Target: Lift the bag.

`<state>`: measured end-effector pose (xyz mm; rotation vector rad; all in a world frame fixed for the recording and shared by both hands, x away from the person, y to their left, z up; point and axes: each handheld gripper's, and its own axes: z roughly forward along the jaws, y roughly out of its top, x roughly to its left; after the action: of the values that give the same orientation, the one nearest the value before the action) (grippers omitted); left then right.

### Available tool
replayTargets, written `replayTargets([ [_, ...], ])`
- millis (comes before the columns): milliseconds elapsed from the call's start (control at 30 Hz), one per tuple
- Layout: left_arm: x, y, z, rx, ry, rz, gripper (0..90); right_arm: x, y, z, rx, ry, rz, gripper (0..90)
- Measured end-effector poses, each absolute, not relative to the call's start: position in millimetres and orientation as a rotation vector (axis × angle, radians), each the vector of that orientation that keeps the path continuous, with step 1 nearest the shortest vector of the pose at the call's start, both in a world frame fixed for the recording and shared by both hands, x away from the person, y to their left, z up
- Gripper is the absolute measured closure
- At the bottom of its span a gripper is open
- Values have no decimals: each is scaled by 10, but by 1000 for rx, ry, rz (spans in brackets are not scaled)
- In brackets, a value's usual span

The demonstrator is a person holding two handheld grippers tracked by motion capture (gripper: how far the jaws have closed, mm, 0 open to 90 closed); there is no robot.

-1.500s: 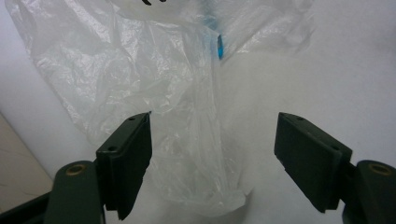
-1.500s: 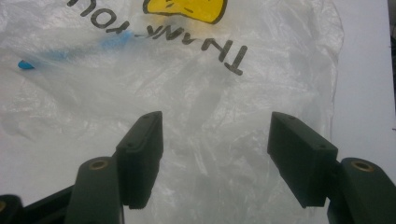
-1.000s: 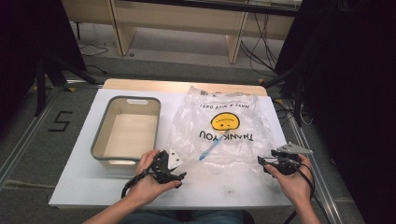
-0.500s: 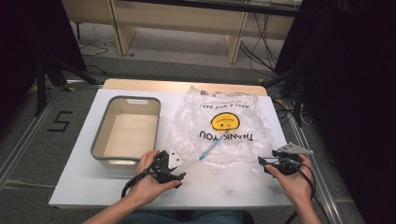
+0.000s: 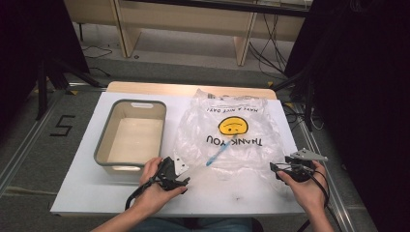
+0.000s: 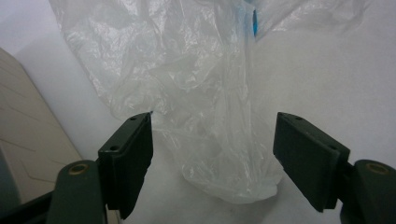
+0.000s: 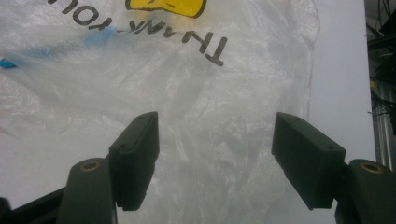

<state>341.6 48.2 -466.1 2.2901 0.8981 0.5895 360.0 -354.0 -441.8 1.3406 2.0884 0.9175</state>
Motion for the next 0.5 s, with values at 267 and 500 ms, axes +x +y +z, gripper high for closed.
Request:
replayTargets([
  [267, 3443, 448, -4743, 2333, 938, 584, 320, 3551, -3549, -4406, 1364, 2133, 912, 299],
  [500, 3444, 448, -4807, 2345, 999, 522, 335, 3494, -3507, -4515, 1386, 2253, 835, 273],
])
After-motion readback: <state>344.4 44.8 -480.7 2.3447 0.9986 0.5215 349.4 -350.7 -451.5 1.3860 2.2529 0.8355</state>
